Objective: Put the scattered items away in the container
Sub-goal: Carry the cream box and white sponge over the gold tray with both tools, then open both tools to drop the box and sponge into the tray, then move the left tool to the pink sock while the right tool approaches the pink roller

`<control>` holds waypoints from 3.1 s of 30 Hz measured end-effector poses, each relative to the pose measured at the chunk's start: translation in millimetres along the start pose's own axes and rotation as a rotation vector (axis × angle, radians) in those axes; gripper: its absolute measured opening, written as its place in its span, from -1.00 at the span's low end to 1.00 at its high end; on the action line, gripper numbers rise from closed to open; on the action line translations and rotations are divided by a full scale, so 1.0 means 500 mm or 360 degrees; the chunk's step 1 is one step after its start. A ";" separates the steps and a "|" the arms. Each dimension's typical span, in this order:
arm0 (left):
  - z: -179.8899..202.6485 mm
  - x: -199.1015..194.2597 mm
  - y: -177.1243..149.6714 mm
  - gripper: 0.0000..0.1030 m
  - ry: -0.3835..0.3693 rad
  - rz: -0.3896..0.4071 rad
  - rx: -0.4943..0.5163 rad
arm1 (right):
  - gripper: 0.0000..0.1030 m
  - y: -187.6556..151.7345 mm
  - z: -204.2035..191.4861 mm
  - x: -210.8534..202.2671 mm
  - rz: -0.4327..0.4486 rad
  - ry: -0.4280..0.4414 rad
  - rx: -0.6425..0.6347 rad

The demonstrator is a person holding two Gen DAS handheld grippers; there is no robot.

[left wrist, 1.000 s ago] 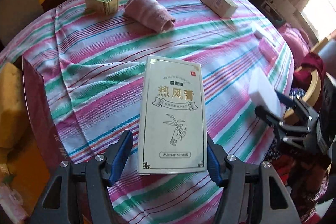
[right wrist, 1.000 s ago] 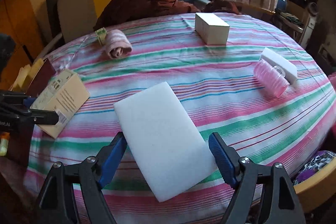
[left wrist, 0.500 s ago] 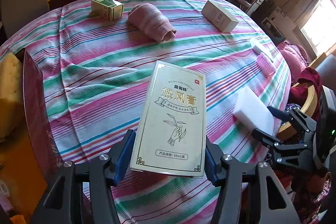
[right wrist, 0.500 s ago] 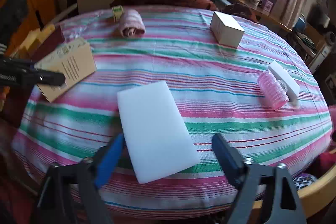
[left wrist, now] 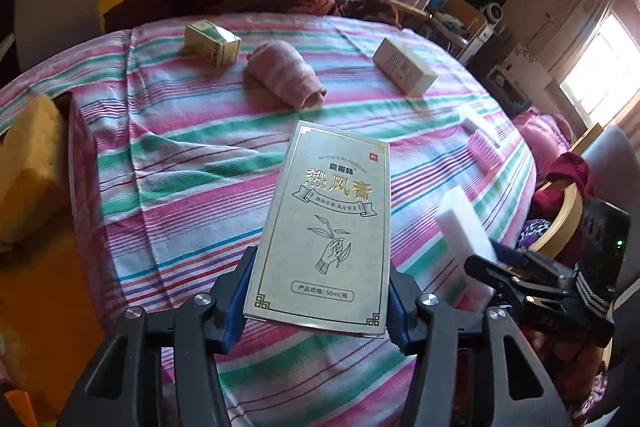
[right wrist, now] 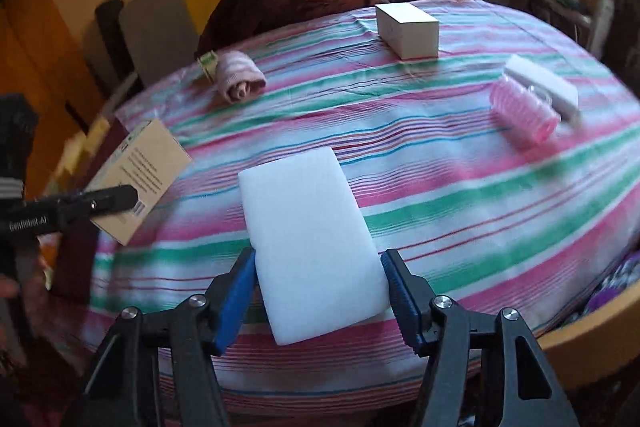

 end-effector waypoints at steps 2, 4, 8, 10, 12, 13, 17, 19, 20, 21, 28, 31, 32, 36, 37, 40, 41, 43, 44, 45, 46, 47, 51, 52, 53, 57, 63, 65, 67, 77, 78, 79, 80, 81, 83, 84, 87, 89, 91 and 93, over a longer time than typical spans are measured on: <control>-0.006 -0.016 -0.003 0.09 -0.0013 0.0028 -0.0018 | 0.23 0.001 -0.011 -0.004 0.0027 0.0056 0.0063; -0.015 -0.035 -0.012 0.09 -0.0026 0.0047 -0.0042 | 0.23 0.005 -0.031 -0.011 0.0059 0.0143 0.0119; -0.031 -0.080 -0.029 0.09 -0.0063 0.0082 -0.0075 | 0.23 0.020 -0.094 -0.027 0.0122 0.0258 0.0105; -0.043 -0.110 -0.037 0.09 -0.0078 0.0118 -0.0086 | 0.24 0.032 -0.132 -0.034 0.0148 0.0321 0.0088; -0.061 -0.141 -0.040 0.09 -0.0067 0.0160 -0.0103 | 0.24 0.045 -0.171 -0.042 0.0178 0.0385 0.0069; -0.076 -0.157 -0.041 0.09 -0.0059 0.0182 -0.0125 | 0.24 0.056 -0.195 -0.047 0.0197 0.0417 0.0050; -0.150 -0.217 -0.042 0.09 0.0030 0.0288 -0.0222 | 0.24 0.096 -0.297 -0.060 0.0247 0.0527 -0.0051; -0.193 -0.240 -0.045 0.09 0.0092 0.0328 -0.0274 | 0.24 0.110 -0.345 -0.056 0.0244 0.0572 -0.0082; -0.214 -0.246 -0.047 0.09 0.0120 0.0338 -0.0304 | 0.24 0.117 -0.369 -0.052 0.0236 0.0597 -0.0093; -0.238 -0.250 -0.049 0.09 0.0135 0.0342 -0.0342 | 0.24 0.123 -0.390 -0.048 0.0228 0.0617 -0.0101; -0.342 -0.239 -0.062 0.09 0.0252 0.0328 -0.0481 | 0.24 0.137 -0.521 0.022 0.0097 0.0602 -0.0186; -0.368 -0.233 -0.064 0.09 0.0266 0.0328 -0.0525 | 0.24 0.136 -0.557 0.053 0.0043 0.0562 -0.0222; -0.373 -0.230 -0.063 0.09 0.0273 0.0327 -0.0533 | 0.24 0.135 -0.565 0.062 0.0028 0.0546 -0.0224; -0.399 -0.217 -0.064 0.07 0.0296 0.0292 -0.0619 | 0.26 0.137 -0.578 0.096 -0.0004 0.0457 -0.0217; -0.410 -0.218 -0.068 0.07 0.0298 0.0280 -0.0653 | 0.26 0.138 -0.583 0.105 -0.0016 0.0433 -0.0210; -0.429 -0.223 -0.070 0.09 0.0293 0.0286 -0.0705 | 0.33 0.145 -0.597 0.127 -0.0029 0.0363 -0.0189; -0.430 -0.225 -0.070 0.11 0.0287 0.0278 -0.0710 | 0.35 0.149 -0.600 0.130 -0.0030 0.0350 -0.0190; -0.431 -0.229 -0.070 0.19 0.0276 0.0285 -0.0716 | 0.42 0.155 -0.603 0.132 -0.0029 0.0338 -0.0211; -0.431 -0.229 -0.070 0.23 0.0266 0.0288 -0.0713 | 0.43 0.158 -0.603 0.130 -0.0018 0.0338 -0.0219; -0.430 -0.228 -0.070 0.23 0.0253 0.0285 -0.0714 | 0.43 0.159 -0.603 0.127 -0.0008 0.0340 -0.0224; -0.430 -0.226 -0.070 0.23 0.0241 0.0283 -0.0723 | 0.44 0.160 -0.602 0.125 -0.0005 0.0346 -0.0225; -0.430 -0.224 -0.069 0.24 0.0230 0.0276 -0.0730 | 0.47 0.158 -0.602 0.120 -0.0005 0.0359 -0.0228; -0.427 -0.231 -0.065 0.24 0.0139 0.0288 -0.0807 | 0.53 0.144 -0.601 0.096 0.0015 0.0413 -0.0255; -0.428 -0.235 -0.064 0.24 0.0103 0.0298 -0.0835 | 0.53 0.140 -0.599 0.090 0.0021 0.0418 -0.0262; -0.429 -0.240 -0.063 0.24 0.0051 0.0309 -0.0866 | 0.52 0.135 -0.597 0.083 0.0024 0.0409 -0.0275; -0.441 -0.265 -0.057 0.24 -0.0025 0.0388 -0.0953 | 0.21 0.121 -0.604 0.063 0.0035 0.0392 -0.0369; -0.450 -0.277 -0.045 0.24 0.0005 0.0433 -0.0967 | 0.05 0.097 -0.644 0.075 -0.0032 0.0444 -0.0509; -0.453 -0.274 -0.045 0.24 0.0006 0.0437 -0.0972 | 0.05 0.090 -0.656 0.088 -0.0071 0.0462 -0.0528; -0.454 -0.276 -0.046 0.24 -0.0007 0.0448 -0.0978 | 0.06 0.084 -0.667 0.102 -0.0108 0.0465 -0.0556; -0.451 -0.304 -0.041 0.24 -0.0009 0.0503 -0.0947 | 0.05 0.098 -0.696 0.151 -0.0127 0.0482 -0.0584; -0.448 -0.306 -0.039 0.24 -0.0006 0.0517 -0.0943 | 0.05 0.096 -0.688 0.137 -0.0099 0.0487 -0.0577; -0.443 -0.307 -0.036 0.24 -0.0008 0.0524 -0.0934 | 0.05 0.095 -0.678 0.121 -0.0055 0.0487 -0.0567; -0.436 -0.307 -0.034 0.24 -0.0014 0.0523 -0.0924 | 0.05 0.096 -0.667 0.106 -0.0010 0.0487 -0.0547; -0.425 -0.305 -0.029 0.24 -0.0028 0.0523 -0.0910 | 0.05 0.099 -0.654 0.092 0.0026 0.0486 -0.0520; -0.403 -0.304 -0.023 0.24 -0.0052 0.0526 -0.0875 | 0.05 0.103 -0.614 0.065 0.0103 0.0476 -0.0430; -0.388 -0.302 -0.019 0.24 -0.0060 0.0518 -0.0844 | 0.06 0.104 -0.590 0.051 0.0137 0.0463 -0.0374; -0.341 -0.293 -0.012 0.24 -0.0080 0.0497 -0.0749 | 0.11 0.105 -0.512 0.025 0.0209 0.0390 -0.0196; -0.312 -0.281 -0.006 0.24 -0.0077 0.0475 -0.0694 | 0.15 0.100 -0.466 0.013 0.0247 0.0348 -0.0114; -0.280 -0.264 0.003 0.24 -0.0093 0.0440 -0.0659 | 0.18 0.094 -0.426 0.007 0.0278 0.0307 -0.0055; -0.245 -0.249 0.010 0.24 -0.0109 0.0408 -0.0613 | 0.22 0.086 -0.381 0.009 0.0279 0.0278 0.0022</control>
Point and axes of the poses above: each gripper's, at about its wrist camera, not at the fingertips, and x roughly the way its jaws point, z to its right, y to its top, the point moved 6 cm from there along x, roughly the way its jaws point, and after that the axes turned 12 degrees about -x, right-handed, at the moved point
